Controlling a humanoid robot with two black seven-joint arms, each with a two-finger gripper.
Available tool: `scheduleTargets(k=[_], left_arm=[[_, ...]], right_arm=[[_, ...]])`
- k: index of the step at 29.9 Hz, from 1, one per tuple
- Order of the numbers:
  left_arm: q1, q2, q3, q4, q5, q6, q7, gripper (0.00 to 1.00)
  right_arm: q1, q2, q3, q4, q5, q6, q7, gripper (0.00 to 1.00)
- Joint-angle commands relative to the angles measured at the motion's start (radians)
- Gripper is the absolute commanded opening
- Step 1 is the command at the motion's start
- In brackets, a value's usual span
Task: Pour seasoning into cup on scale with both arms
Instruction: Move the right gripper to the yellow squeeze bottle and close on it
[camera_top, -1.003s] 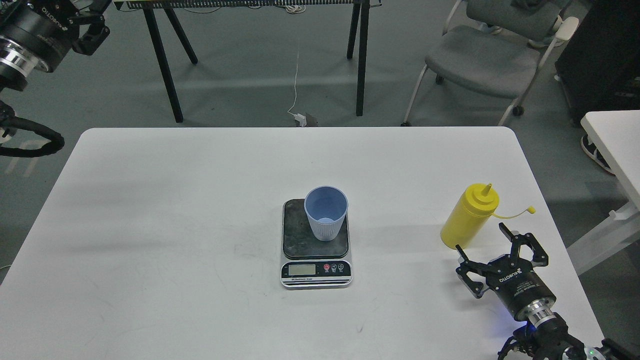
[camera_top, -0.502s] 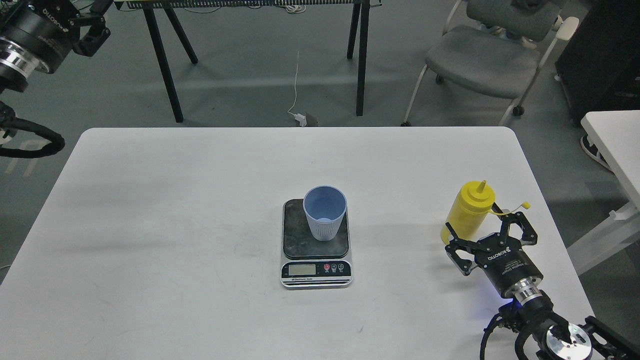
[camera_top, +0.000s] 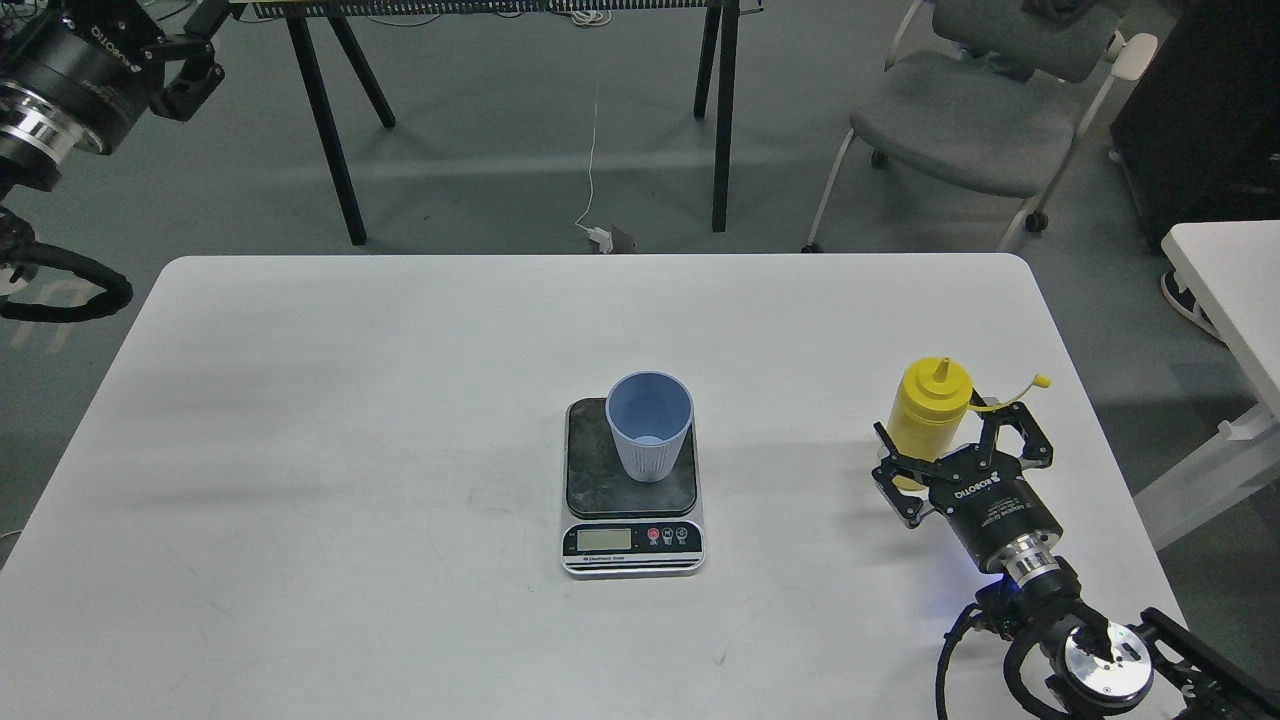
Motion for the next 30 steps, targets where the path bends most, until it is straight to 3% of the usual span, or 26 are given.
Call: scheduleTargets(k=[1,11,18,30], left_arm=[[0.002,-0.001,0.0,0.0,0.0,0.0,0.0,0.94],[0.002,-0.001,0.0,0.0,0.0,0.0,0.0,0.94],[0.002,0.002,0.001,0.0,0.001,0.0,0.0,0.94],[0.002,0.001,0.001,0.0,0.003,0.0,0.0,0.94]], right_arm=[[-0.002,0.0,0.0,0.0,-0.027,0.0,0.008,0.92],[0.0,0.002,0.011,-0.008,-0.045,0.0,0.064,0.96],[-0.002,-0.008,-0.015,-0.008,-0.068,0.0,0.218,0.99],[-0.002,-0.008,-0.012,-0.019,-0.096,0.0,0.242,0.99]])
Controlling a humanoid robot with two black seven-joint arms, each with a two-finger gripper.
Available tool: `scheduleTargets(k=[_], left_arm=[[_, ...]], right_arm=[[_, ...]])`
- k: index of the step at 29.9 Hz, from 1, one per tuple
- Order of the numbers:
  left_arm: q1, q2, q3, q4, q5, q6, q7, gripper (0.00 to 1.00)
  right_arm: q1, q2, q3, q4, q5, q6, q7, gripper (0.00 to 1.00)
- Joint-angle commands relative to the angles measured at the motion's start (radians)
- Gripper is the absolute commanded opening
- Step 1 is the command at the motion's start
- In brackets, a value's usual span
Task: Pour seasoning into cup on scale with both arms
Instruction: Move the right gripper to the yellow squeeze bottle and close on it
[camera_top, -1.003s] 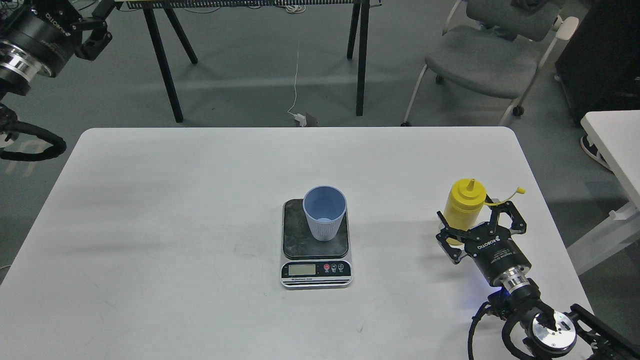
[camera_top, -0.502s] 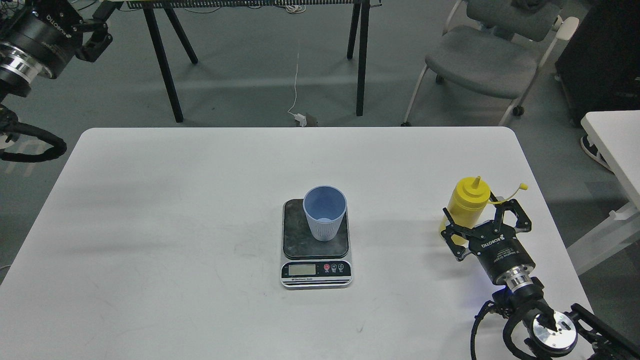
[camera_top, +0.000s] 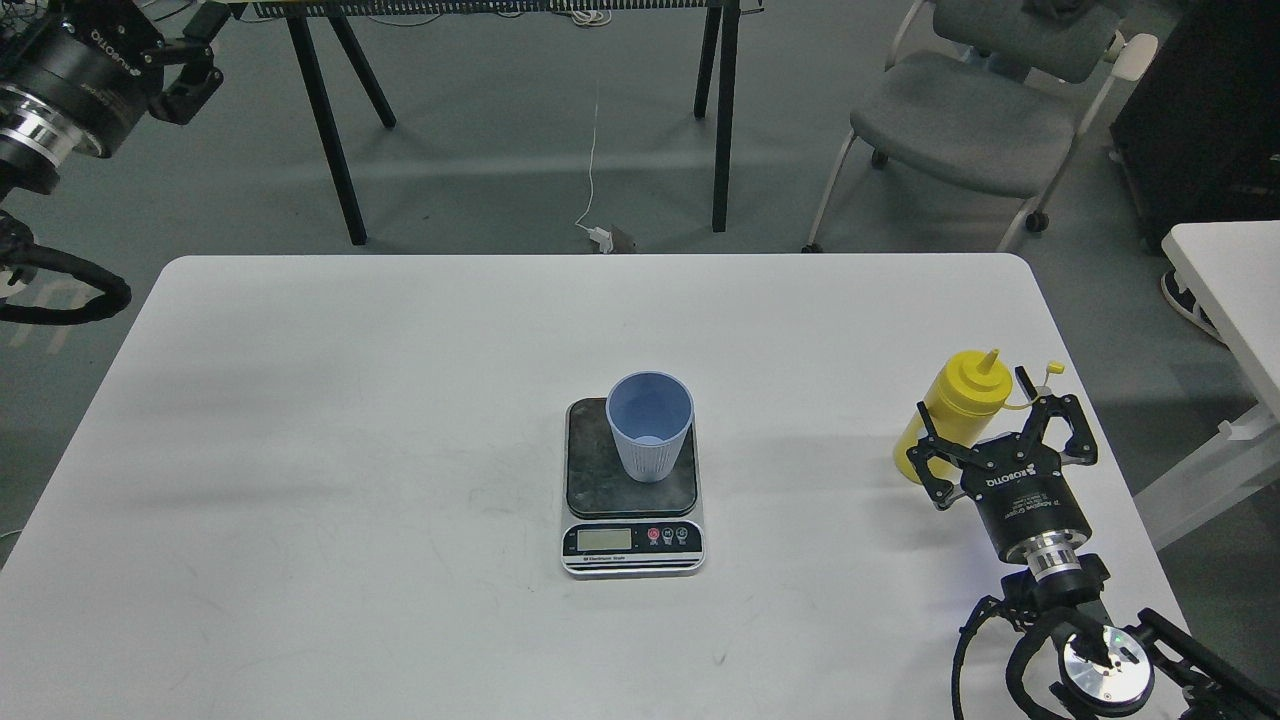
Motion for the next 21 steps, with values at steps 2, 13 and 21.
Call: scheduleTargets(k=[2,13,21], left_arm=[[0.0,-0.002,0.0,0.0,0.0,0.0,0.0,0.94],[0.0,0.001,0.001,-0.002,0.002,0.0,0.0,0.94],[-0.002,0.001,0.001,-0.002,0.002,0.0,0.0,0.94]], right_arm=[[-0.001,0.001,-0.002,-0.017,-0.002,0.0,0.003,0.98],[-0.003,0.007,0.002,-0.026,-0.058,0.0,0.003,0.71],[-0.004,0.004,-0.001,-0.026,-0.071,0.0,0.017,0.65]])
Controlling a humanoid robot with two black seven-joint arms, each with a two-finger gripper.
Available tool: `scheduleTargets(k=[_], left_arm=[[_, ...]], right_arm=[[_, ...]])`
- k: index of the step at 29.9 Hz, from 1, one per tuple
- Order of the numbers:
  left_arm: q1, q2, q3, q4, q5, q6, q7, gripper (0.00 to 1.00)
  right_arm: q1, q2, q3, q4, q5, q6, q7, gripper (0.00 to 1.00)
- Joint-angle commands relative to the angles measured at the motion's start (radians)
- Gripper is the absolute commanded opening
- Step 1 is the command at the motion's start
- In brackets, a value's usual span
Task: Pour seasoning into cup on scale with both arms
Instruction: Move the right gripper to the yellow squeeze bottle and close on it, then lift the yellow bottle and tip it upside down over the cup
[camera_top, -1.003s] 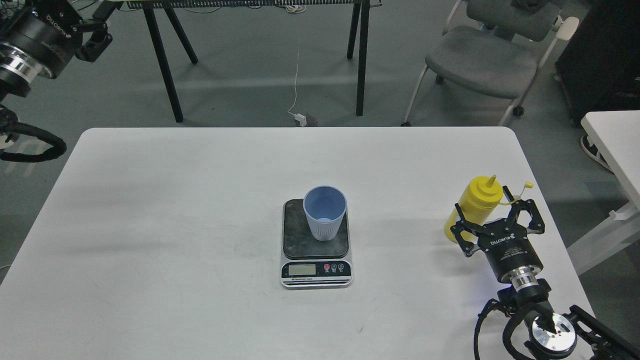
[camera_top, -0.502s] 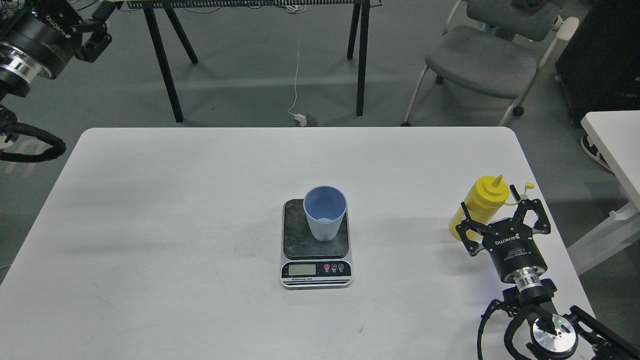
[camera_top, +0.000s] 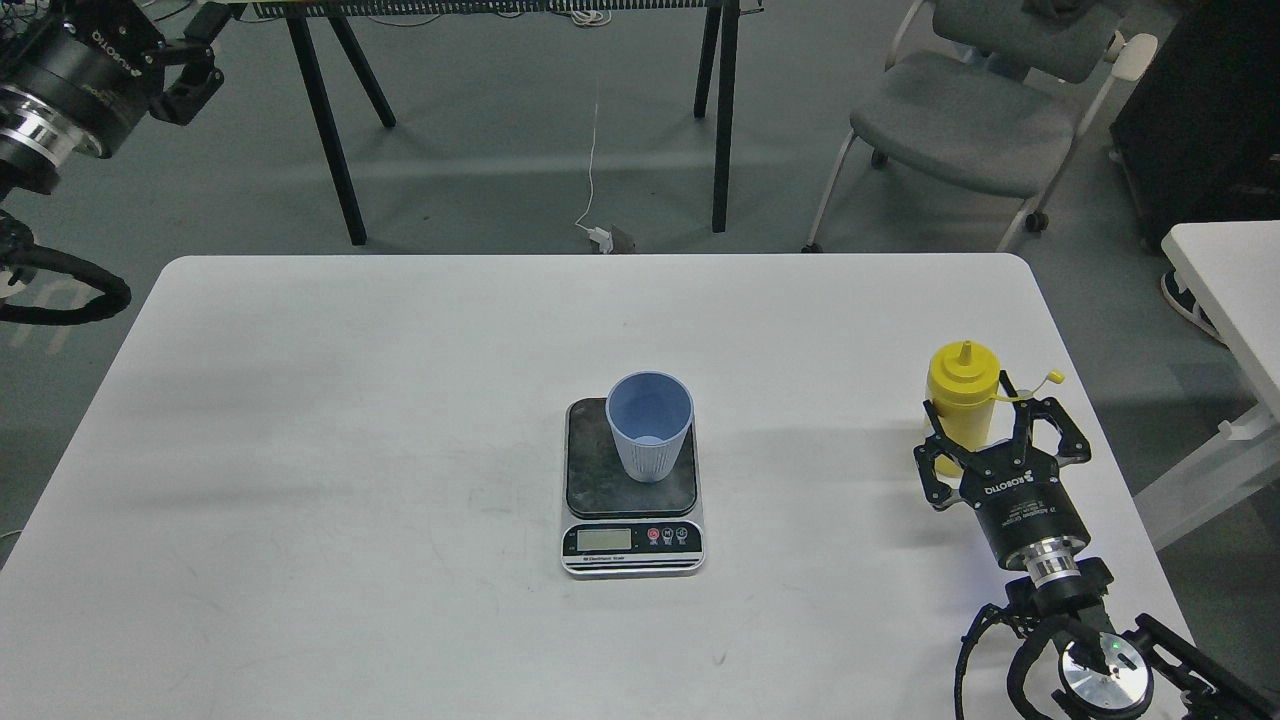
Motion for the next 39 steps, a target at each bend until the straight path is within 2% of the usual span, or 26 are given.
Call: scheduleTargets(k=[1,13,16,22,26,30,35,39], left_arm=[[0.0,0.0,0.0,0.0,0.001,0.0,0.0,0.94],[-0.001,-0.002,0.0,0.0,0.001,0.0,0.0,0.94],[-0.001,-0.002,0.0,0.0,0.0,0.0,0.0,0.94],[-0.001,-0.002,-0.003,0.0,0.0,0.0,0.0,0.94],[-0.001,-0.003,-0.006,0.0,0.0,0.0,0.0,0.94],[-0.001,-0.006,-0.009,0.0,0.0,0.0,0.0,0.94],[-0.001,-0.023,-0.008,0.0,0.0,0.0,0.0,0.94],[-0.001,-0.025,-0.008,-0.001,0.0,0.0,0.0,0.94]], right_arm=[[0.0,-0.002,-0.001,0.0,-0.017,0.0,0.009,0.64],[0.007,-0.006,-0.006,0.002,-0.032,0.0,0.017,0.58],[0.04,-0.025,-0.004,0.008,-0.135,0.0,0.015,0.58],[0.167,-0.163,-0.015,0.02,-0.264,0.0,0.007,0.58],[0.288,-0.236,-0.087,0.036,-0.532,-0.007,-0.023,0.57],[0.43,-0.266,-0.22,0.089,-0.848,-0.177,-0.054,0.58],[0.643,-0.275,-0.456,0.157,-1.202,-0.312,-0.068,0.58],[0.839,-0.269,-0.654,0.155,-1.229,-0.337,-0.068,0.59]])
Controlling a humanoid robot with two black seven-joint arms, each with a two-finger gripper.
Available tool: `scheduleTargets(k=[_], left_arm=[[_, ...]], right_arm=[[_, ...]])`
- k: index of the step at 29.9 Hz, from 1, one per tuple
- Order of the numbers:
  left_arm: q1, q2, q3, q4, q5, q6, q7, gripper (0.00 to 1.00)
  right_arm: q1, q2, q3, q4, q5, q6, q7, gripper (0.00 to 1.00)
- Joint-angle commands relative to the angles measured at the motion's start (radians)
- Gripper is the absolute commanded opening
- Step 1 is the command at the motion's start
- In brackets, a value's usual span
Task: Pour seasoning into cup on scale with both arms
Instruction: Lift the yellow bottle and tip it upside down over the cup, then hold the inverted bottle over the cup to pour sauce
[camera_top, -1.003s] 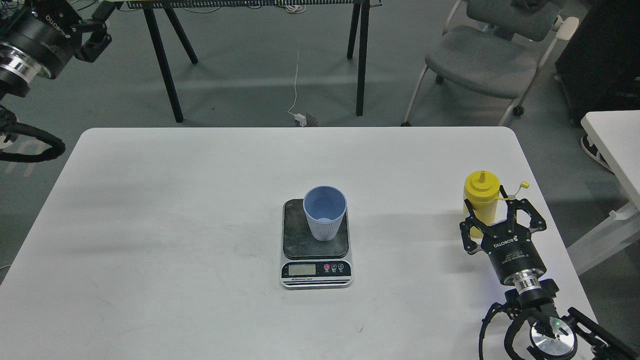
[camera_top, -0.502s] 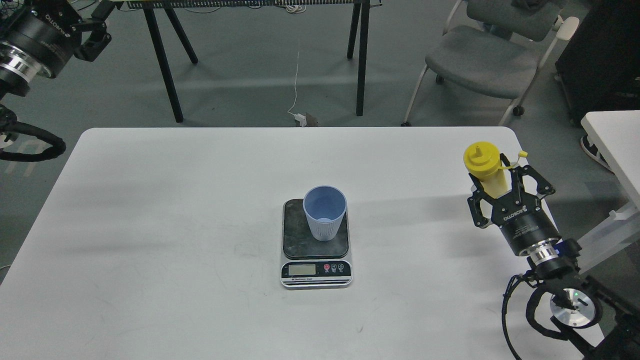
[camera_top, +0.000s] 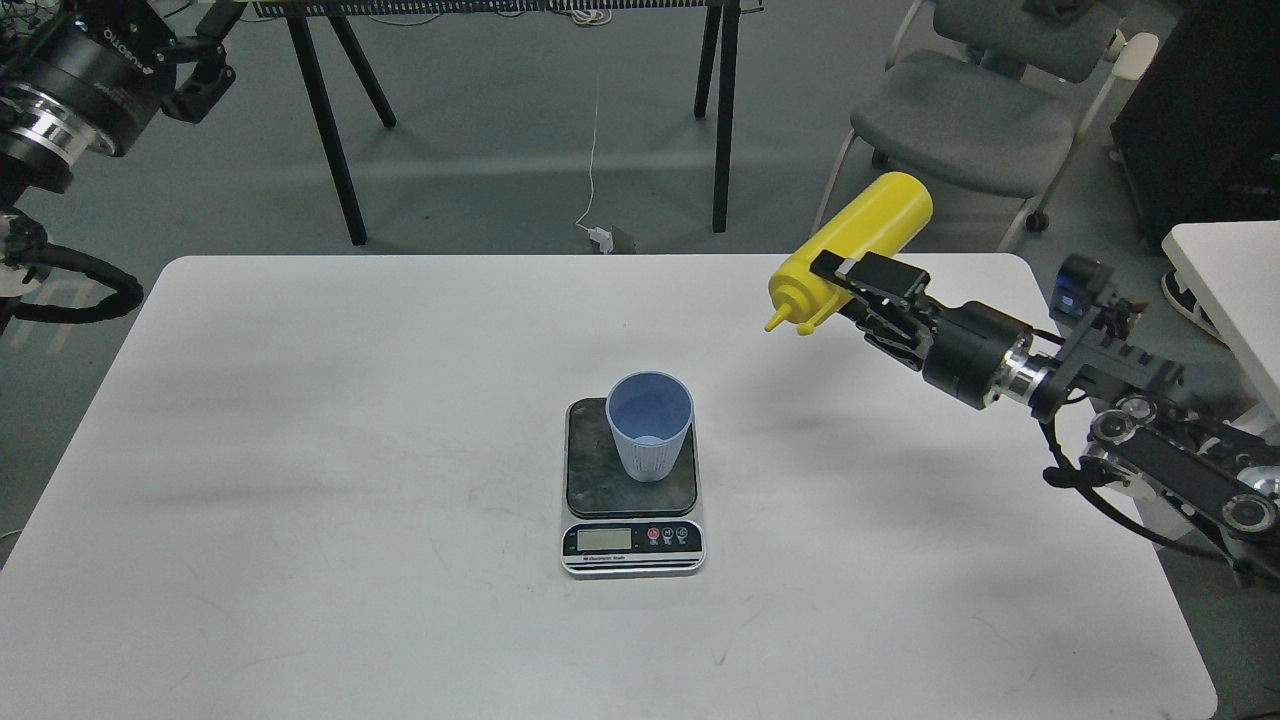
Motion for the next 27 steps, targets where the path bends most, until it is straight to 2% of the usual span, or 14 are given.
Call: scheduleTargets(k=[1,5,9,18,22,27], left_arm=[[0.0,-0.001,0.001,0.0,0.0,0.0,0.0,0.94],[0.001,-0.001,-0.001,-0.002,0.0,0.0,0.0,0.94],[0.001,0.0,-0.001,-0.002,0.0,0.0,0.0,0.94],[0.001,-0.001,-0.002,-0.005,0.0,0.0,0.0,0.94],[0.001,-0.001,-0.002,-0.005,-0.001,0.0,0.0,0.94],[0.001,-0.001,-0.006,-0.005,-0.006,0.0,0.0,0.94]], right_arm=[[0.174,0.009,-0.173,0.001,-0.034,-0.027,-0.001,0.59],[0.282,0.024,-0.283,-0.004,-0.123,-0.063,-0.005,0.59],[0.334,0.06,-0.316,-0.004,-0.215,-0.081,-0.01,0.59],[0.396,0.13,-0.383,-0.008,-0.295,-0.084,-0.019,0.6],[0.406,0.156,-0.409,-0.017,-0.341,-0.101,-0.047,0.6],[0.414,0.176,-0.428,-0.053,-0.385,-0.104,-0.05,0.6]])
